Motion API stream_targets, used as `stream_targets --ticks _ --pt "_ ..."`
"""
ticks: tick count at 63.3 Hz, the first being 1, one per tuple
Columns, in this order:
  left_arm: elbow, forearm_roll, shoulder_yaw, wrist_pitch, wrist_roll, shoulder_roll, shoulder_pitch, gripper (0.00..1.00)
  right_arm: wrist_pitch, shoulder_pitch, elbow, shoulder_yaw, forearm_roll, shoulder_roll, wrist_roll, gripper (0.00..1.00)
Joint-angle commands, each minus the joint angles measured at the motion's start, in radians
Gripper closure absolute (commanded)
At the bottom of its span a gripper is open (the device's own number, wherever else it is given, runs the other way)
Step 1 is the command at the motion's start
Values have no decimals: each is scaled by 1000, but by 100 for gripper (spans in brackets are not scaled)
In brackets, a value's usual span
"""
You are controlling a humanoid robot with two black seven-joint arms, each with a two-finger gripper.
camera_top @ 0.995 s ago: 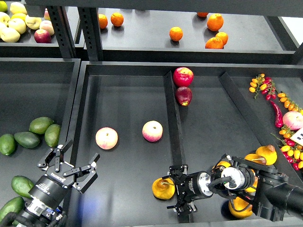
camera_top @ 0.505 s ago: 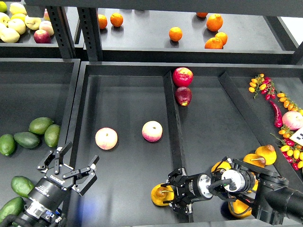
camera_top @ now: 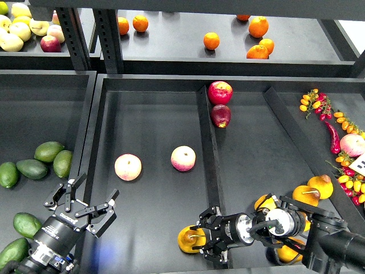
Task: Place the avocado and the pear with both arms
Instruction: 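Carry the pear with the right gripper into the bin of yellow pears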
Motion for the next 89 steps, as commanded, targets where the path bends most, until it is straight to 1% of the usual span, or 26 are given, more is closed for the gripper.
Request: stream_targets --ticks 1,17,26,37,39,56,62,71,84,89 --pt "0 0 0 0 0 0 0 1 -2 0 18 32 -1 -3 1 85" --pt "0 0 2 0 0 0 0 1 -10 8 46 83 -2 -20 1 86" --pt "0 0 6 0 0 0 2 1 -15 14 67 124 -5 -63 1 86" --pt "1 0 12 0 0 0 6 1 -42 16 118 161 -8 -149 1 86" --pt "5 0 12 0 0 0 6 1 -45 14 148 176 -8 -201 1 86" --pt "6 0 14 0 0 0 6 1 -42 -4 205 188 -2 -373 1 86" --pt "5 0 15 0 0 0 6 1 -36 -26 213 188 -2 -410 1 85" --pt "5 0 14 0 0 0 6 1 -33 -67 214 188 -8 -428 1 85" --pt "3 0 12 0 0 0 8 1 -32 -121 210 184 -21 -422 1 84" --pt "1 0 12 0 0 0 14 1 -32 -152 205 184 -67 -417 1 83"
